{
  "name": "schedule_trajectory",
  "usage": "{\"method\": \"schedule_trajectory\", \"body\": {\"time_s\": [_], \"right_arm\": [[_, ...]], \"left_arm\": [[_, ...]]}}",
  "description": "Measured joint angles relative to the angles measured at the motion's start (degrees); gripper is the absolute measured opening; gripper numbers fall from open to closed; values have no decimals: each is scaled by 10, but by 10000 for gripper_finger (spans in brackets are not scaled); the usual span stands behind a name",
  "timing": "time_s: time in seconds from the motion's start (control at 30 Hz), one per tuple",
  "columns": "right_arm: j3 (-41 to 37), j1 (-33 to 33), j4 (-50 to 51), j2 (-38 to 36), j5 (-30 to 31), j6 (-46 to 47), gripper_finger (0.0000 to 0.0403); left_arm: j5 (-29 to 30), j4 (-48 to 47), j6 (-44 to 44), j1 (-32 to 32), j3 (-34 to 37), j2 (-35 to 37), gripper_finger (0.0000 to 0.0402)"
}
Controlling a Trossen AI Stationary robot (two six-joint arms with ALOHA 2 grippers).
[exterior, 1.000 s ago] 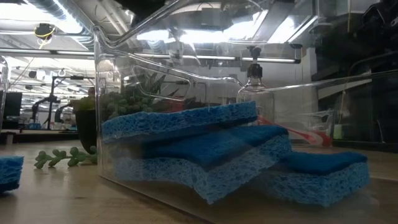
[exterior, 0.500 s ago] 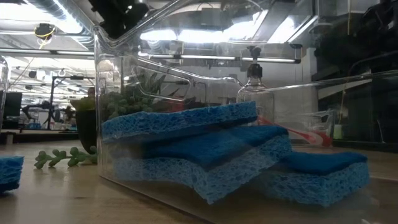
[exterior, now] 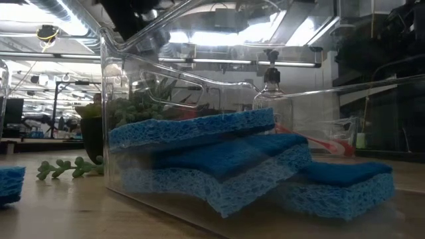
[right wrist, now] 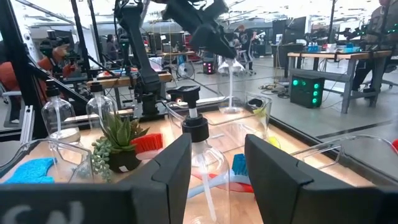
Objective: Pick & Place Kitchen Sink Supplies
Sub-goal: Put the transparent soap dispenser into the top left transparent bin
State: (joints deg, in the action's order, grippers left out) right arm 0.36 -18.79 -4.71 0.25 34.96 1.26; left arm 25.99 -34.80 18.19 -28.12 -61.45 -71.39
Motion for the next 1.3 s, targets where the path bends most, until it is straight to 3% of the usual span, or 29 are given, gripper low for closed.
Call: {"method": "schedule_trajectory", "body": {"time_s": [0.2, 0.53, 0.8, 1.07, 1.3], "right_arm": [[0, 0, 0, 0, 0, -2, 149], [0, 0, 0, 0, 0, -2, 149], [0, 0, 0, 0, 0, -5, 149], [0, 0, 0, 0, 0, -4, 149], [0, 0, 0, 0, 0, -3, 149]], "left_arm": [[0, 94, -33, 3, 0, -59, 128], [7, 116, -7, 2, 0, -112, 128], [33, 120, 25, 2, 0, -119, 129], [34, 99, 43, 3, 0, -117, 178], [42, 92, 52, 11, 0, -110, 175]]}}
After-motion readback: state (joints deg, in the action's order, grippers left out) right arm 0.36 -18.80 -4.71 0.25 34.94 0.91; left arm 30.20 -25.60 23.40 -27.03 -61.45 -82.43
